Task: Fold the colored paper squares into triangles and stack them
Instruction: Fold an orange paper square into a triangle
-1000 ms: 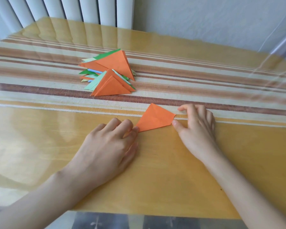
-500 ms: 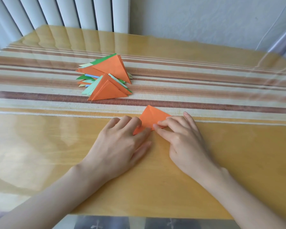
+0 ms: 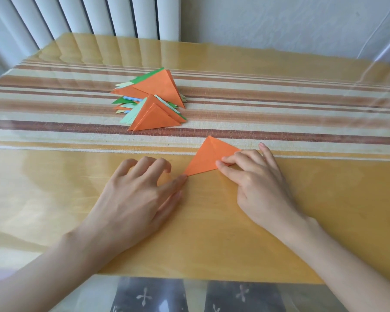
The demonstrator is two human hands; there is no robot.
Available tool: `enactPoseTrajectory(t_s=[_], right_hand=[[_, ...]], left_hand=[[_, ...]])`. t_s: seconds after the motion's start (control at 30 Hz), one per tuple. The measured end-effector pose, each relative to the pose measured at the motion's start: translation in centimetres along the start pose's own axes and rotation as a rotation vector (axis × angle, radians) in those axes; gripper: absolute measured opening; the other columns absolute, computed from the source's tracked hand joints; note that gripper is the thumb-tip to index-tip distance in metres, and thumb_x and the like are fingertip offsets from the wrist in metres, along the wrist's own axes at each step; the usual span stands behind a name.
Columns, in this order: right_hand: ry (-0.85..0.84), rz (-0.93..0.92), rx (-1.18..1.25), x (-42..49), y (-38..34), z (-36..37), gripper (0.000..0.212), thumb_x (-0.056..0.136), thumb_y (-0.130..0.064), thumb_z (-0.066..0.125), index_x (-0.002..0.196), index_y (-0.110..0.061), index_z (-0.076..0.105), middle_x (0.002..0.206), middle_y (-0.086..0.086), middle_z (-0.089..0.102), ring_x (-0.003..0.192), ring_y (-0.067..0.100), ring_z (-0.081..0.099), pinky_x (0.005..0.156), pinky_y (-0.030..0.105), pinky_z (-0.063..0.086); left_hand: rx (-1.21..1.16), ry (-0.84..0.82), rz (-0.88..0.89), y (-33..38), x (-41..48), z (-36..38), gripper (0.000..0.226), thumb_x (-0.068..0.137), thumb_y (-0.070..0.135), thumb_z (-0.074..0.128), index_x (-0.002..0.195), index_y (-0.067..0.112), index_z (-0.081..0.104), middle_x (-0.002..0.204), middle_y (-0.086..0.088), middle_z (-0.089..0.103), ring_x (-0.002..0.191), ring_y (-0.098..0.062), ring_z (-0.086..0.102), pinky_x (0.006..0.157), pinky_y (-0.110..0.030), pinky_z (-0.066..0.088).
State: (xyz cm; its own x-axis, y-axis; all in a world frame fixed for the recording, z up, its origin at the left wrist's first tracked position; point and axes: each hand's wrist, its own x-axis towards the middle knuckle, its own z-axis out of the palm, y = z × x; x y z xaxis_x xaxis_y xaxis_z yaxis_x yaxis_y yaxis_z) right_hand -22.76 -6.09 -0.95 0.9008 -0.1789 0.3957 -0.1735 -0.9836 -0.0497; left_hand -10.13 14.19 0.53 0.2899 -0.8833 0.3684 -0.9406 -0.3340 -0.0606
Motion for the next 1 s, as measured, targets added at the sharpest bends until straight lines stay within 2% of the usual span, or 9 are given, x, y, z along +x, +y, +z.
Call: enactPoseTrajectory(t_s=[0.2,0.27,0.33,0.43,0.6,0.67,0.77,0.9,1.0], right_hand=[[0.003,0.016,0.023,-0.1,0.0,0.3,0.058,0.071,0.007,0.035,0.115,-0.010,0.069,0.102,0.004,0.063,0.100,0.023,0.052,0.109,0.051,0.030],[-0.005,0.018,0.051,0.0,0.0,0.2,0.058,0.067,0.010,0.041,0.116,-0.008,0.068,0.101,0.005,0.061,0.098,0.023,0.049,0.108,0.050,0.032],[-0.009,0.020,0.080,0.1,-0.2,0.0,0.057,0.070,0.006,0.036,0.115,-0.008,0.068,0.099,0.004,0.058,0.095,0.023,0.046,0.108,0.045,0.032],[-0.046,-0.007,0.178,0.2,-0.3,-0.4,0.055,0.075,-0.006,0.030,0.117,-0.009,0.066,0.097,0.003,0.057,0.091,0.023,0.046,0.100,0.041,0.037],[-0.109,0.229,0.495,2.3,3.8,-2.4,0.031,0.091,-0.009,0.056,0.121,-0.014,0.064,0.105,-0.002,0.055,0.108,0.015,0.044,0.094,0.006,0.027],[-0.192,0.343,0.503,2.5,4.8,-2.6,0.018,0.093,-0.022,0.059,0.109,-0.020,0.067,0.106,-0.006,0.053,0.111,0.011,0.040,0.093,0.006,0.026],[-0.203,0.412,0.530,1.8,4.3,-2.2,0.010,0.091,-0.023,0.056,0.091,-0.025,0.066,0.100,-0.009,0.053,0.107,0.010,0.039,0.096,0.021,0.030],[-0.224,0.400,0.600,0.5,3.5,-2.5,0.018,0.087,-0.010,0.057,0.089,-0.025,0.066,0.100,-0.013,0.054,0.110,0.006,0.039,0.092,0.005,0.023],[-0.251,0.264,0.629,-0.5,3.3,-2.9,0.018,0.085,-0.014,0.060,0.096,-0.026,0.066,0.103,-0.015,0.054,0.113,0.002,0.039,0.093,0.003,0.022]], left_hand=[[-0.021,0.101,-0.082,0.9,0.8,-0.6,0.038,0.094,0.030,0.043,0.074,0.013,0.071,0.097,-0.005,0.063,0.086,-0.028,0.056,0.076,-0.040,0.038],[-0.044,0.094,-0.091,1.9,2.0,-0.1,0.033,0.091,0.030,0.043,0.087,0.011,0.071,0.101,-0.006,0.063,0.088,-0.028,0.058,0.077,-0.038,0.038],[-0.065,0.047,-0.068,3.3,3.0,0.9,0.035,0.089,0.032,0.044,0.102,0.012,0.069,0.109,-0.006,0.064,0.093,-0.027,0.060,0.079,-0.037,0.038],[-0.091,-0.009,-0.043,4.4,3.5,2.0,0.038,0.089,0.034,0.044,0.106,0.012,0.069,0.108,-0.003,0.066,0.091,-0.025,0.062,0.079,-0.036,0.039],[-0.143,-0.033,-0.051,4.3,3.3,2.4,0.039,0.090,0.033,0.043,0.110,0.012,0.070,0.111,-0.001,0.067,0.100,-0.021,0.064,0.090,-0.038,0.047],[-0.185,-0.056,-0.050,4.4,3.3,2.5,0.040,0.090,0.032,0.042,0.111,0.012,0.069,0.114,-0.001,0.067,0.106,-0.021,0.065,0.093,-0.037,0.048],[-0.268,-0.098,-0.030,4.0,3.5,2.6,0.041,0.092,0.030,0.039,0.118,0.012,0.065,0.121,-0.001,0.063,0.116,-0.022,0.059,0.102,-0.035,0.039],[-0.382,-0.126,0.024,2.9,4.3,2.3,0.038,0.093,0.030,0.040,0.122,0.014,0.060,0.116,-0.001,0.058,0.110,-0.023,0.056,0.099,-0.032,0.037],[-0.416,-0.121,0.014,2.4,5.0,2.5,0.038,0.094,0.038,0.042,0.114,0.015,0.065,0.107,-0.002,0.059,0.102,-0.026,0.062,0.090,-0.025,0.040]])
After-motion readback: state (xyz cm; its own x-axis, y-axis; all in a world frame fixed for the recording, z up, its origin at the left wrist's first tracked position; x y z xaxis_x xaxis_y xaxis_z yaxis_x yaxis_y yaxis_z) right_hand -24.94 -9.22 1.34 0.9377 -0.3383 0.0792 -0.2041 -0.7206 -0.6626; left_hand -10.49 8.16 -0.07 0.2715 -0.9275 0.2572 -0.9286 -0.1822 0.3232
